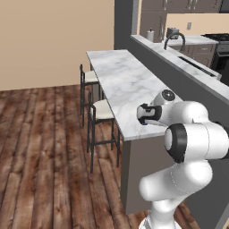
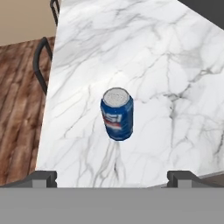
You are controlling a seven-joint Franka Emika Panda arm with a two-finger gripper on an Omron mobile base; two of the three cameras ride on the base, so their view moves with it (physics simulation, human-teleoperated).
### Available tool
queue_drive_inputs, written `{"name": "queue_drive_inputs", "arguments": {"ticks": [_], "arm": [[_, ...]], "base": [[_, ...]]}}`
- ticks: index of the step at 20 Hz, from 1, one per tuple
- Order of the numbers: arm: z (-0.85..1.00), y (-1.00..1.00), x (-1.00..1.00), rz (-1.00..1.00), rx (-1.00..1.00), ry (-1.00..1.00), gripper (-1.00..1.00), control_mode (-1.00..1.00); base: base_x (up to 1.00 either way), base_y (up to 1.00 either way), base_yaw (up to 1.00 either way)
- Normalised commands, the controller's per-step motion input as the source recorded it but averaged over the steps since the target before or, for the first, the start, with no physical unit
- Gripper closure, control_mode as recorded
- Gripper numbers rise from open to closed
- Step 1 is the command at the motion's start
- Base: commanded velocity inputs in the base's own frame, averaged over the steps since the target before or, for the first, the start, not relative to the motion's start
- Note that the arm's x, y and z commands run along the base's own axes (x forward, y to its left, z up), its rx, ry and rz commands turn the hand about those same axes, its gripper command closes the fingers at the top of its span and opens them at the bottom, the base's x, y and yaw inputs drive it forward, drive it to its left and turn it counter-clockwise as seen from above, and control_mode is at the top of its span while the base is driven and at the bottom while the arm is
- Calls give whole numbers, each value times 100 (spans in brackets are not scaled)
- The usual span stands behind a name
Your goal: Four empty soda cans are scattered around the kitchen. Gather all the cans and cluster them next to the stove for recycling.
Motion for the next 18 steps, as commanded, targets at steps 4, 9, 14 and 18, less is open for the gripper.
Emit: {"name": "queue_drive_inputs", "arguments": {"ticks": [4, 9, 14, 18], "arm": [[-5, -9, 11, 0, 0, 0, -100, -100], [-8, -3, 15, 0, 0, 0, -100, -100], [-11, 0, 11, 0, 0, 0, -100, -100], [-12, 0, 10, 0, 0, 0, -100, -100]], "base": [[0, 0, 0], [0, 0, 0], [0, 0, 0], [0, 0, 0]]}}
